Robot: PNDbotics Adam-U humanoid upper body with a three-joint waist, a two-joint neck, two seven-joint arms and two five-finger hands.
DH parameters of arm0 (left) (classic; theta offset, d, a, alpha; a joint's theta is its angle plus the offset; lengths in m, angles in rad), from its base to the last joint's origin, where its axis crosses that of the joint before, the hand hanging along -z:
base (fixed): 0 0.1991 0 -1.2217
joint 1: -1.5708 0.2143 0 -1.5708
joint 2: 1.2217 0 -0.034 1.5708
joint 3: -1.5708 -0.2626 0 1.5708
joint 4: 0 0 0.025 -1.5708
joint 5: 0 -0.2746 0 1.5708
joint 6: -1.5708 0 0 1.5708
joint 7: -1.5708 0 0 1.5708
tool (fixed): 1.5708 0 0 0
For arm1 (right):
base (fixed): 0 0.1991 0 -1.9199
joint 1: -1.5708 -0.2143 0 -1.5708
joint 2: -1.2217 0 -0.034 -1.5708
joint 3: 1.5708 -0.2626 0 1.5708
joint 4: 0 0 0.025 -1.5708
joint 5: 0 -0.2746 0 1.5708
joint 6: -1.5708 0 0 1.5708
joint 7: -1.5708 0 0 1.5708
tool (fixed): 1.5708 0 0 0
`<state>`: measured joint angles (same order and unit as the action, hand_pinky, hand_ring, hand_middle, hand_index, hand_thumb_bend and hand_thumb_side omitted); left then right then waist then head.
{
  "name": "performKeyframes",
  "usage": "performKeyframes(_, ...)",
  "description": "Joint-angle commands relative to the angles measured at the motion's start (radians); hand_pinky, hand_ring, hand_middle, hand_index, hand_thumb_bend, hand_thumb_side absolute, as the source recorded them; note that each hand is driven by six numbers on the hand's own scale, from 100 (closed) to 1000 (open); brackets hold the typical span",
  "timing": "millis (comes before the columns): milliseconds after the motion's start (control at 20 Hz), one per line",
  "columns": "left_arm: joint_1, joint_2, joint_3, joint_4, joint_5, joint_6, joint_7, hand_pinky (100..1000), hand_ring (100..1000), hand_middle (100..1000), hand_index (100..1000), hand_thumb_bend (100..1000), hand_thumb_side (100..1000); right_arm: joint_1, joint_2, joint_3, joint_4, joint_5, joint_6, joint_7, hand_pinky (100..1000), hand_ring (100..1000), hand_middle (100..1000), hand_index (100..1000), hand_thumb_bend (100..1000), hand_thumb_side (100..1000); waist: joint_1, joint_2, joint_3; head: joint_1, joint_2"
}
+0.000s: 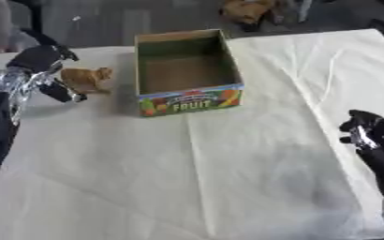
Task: Pick up objects on the table and place them in the box.
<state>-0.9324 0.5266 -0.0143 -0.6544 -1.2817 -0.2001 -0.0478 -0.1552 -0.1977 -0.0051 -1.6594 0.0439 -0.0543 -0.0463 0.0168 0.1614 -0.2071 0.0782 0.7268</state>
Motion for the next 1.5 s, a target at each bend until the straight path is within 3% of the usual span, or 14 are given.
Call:
performKeyframes(50, -0.014, 0.028, 0.012, -0.009, 0.014, -0.003, 0.011, 739, 810, 772, 830, 613, 356, -0.010, -0.009, -0.006, -0.017, 0.007, -0.002, 0.002, 626, 704, 583, 777, 100, 491, -0.002, -0.012, 0.000, -0.002, -0.009)
performKeyframes(1100, 0.006, 0.017, 0.001, -0.008, 0.079, -0.039, 0.007, 721, 787, 735, 795, 516, 330, -0.016, -0.010, -0.004, -0.017, 0.006, -0.003, 0.010, 627, 706, 584, 777, 100, 489, -0.007, -0.001, -0.001, -0.003, -0.016)
performKeyframes(1500, 0.002, 0.015, -0.003, -0.013, 0.075, -0.037, 0.004, 698, 748, 669, 769, 508, 327, -0.021, -0.009, -0.004, -0.018, 0.007, -0.003, 0.011, 628, 707, 585, 777, 100, 492, -0.007, 0.012, -0.005, -0.006, -0.024)
